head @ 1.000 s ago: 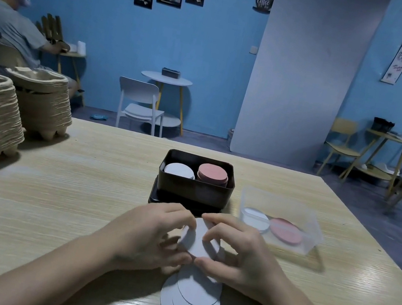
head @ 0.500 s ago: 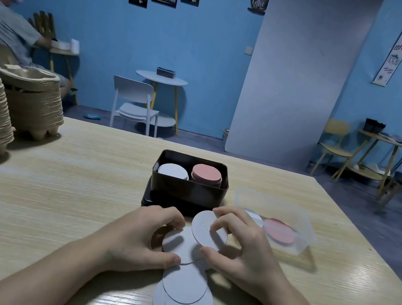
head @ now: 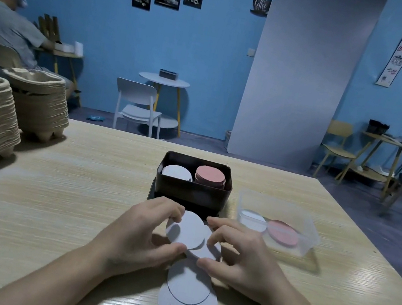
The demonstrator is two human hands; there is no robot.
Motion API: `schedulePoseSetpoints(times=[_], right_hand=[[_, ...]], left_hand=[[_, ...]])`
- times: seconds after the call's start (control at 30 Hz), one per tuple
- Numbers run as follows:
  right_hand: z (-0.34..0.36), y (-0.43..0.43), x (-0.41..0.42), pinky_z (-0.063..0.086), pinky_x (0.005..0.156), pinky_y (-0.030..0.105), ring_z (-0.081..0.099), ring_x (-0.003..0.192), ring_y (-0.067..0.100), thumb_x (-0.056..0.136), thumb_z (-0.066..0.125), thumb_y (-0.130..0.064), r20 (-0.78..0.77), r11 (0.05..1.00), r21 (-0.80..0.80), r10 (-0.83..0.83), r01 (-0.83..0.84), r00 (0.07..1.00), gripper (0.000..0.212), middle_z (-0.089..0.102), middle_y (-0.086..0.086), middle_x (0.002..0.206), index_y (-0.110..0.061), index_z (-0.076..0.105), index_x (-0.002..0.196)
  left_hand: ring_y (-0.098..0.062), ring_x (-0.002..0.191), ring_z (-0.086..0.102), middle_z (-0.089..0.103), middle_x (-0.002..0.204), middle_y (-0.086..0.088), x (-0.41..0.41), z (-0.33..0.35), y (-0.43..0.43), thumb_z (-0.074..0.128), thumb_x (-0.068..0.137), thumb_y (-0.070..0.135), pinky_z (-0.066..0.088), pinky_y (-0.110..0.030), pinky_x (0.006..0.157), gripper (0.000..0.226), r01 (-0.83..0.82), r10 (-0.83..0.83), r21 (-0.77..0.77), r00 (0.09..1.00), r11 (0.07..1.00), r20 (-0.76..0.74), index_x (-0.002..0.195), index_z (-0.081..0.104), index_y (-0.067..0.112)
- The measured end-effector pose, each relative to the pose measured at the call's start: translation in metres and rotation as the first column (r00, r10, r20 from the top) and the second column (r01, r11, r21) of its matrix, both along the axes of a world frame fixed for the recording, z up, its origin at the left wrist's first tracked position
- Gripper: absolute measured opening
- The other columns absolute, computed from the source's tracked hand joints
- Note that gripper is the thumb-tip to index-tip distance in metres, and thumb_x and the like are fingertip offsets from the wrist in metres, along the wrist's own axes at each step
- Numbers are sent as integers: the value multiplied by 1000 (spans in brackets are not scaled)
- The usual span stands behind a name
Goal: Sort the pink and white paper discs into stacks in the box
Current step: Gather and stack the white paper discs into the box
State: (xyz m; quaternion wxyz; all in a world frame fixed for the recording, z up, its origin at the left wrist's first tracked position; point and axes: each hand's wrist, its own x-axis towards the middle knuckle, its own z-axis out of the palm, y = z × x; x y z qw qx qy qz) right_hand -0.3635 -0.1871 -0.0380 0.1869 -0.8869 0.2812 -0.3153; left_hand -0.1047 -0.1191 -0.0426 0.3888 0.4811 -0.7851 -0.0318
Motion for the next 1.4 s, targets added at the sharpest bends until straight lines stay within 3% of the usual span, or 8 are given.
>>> schedulePoseSetpoints(times=[0.17, 0.37, 0.57, 0.7, 0.87, 1.07, 1.23, 1.4], right_hand=[[3, 5, 4, 52, 87, 11, 54, 127, -13, 74, 87, -44, 61, 990, 132, 32, -40, 998, 44, 62, -15, 126, -38, 51, 98], [2, 4, 6, 50, 87, 22, 50, 139, -3, 80, 85, -48, 30, 996, -21, 91, -91, 995, 44, 68, -14, 118, -24, 59, 105], [1, 2, 5, 54, 90, 28, 58, 133, 4, 81, 85, -47, 66, 994, -70, 92, -87, 994, 40, 72, -5, 123, -18, 65, 100], [0, 1, 5, 53, 95, 27, 53, 137, 0, 78, 85, -45, 80, 994, -88, 75, -68, 994, 34, 70, 3, 133, -20, 67, 93], [-1, 1, 6, 52, 100, 29, 51, 137, -3, 78, 83, -48, 32, 993, -80, 92, -89, 995, 31, 65, 1, 139, -29, 66, 96], [2, 1, 8, 54, 95, 33, 61, 120, 4, 82, 83, -49, -52, 987, -98, 126, -130, 991, 33, 65, -9, 133, -29, 67, 102], [3, 2, 8, 56, 85, 32, 63, 110, 6, 83, 82, -43, -26, 986, -102, 127, -129, 992, 27, 63, -9, 129, -25, 72, 100], [1, 1, 5, 52, 99, 29, 57, 131, 3, 83, 78, -51, -50, 991, -83, 99, -103, 994, 29, 62, -3, 143, -31, 74, 103]], left_hand=[[-6, 112, 63, 66, 122, 12, -6, -2, -2, 78, 80, 53, 52, -21, 87, 42, 29, -28, -42, 999, 999, 29, 104, 53, 29], [-6, 123, 62, 67, 133, 12, -9, -7, -5, 79, 84, 52, 56, -28, 92, 40, 107, -106, -26, 993, 994, 49, 106, 54, 30], [4, 138, 50, 65, 135, 11, -8, -3, -3, 79, 83, 50, 46, -14, 98, 34, 143, -141, 39, 988, 989, -55, 103, 57, 34], [-7, 120, 65, 70, 118, 14, -8, -4, -5, 86, 84, 36, 52, -23, 90, 28, 169, -165, 45, 984, 985, -73, 96, 63, 25], [-4, 113, 65, 72, 115, 9, -9, -2, -2, 91, 80, 31, 52, -22, 87, 30, 167, -167, -3, 983, 986, -76, 94, 67, 21], [-6, 114, 66, 69, 120, 9, -12, -2, -2, 89, 80, 33, 57, -30, 88, 31, 165, -166, -35, 985, 986, -50, 96, 68, 18], [-4, 116, 66, 69, 123, 13, -11, -2, -2, 89, 83, 34, 57, -27, 90, 25, 158, -159, -29, 986, 987, -42, 93, 70, 21], [0, 121, 63, 69, 124, 13, -10, -2, -3, 86, 84, 37, 56, -26, 92, 22, 147, -148, -16, 988, 989, -34, 93, 71, 23]])
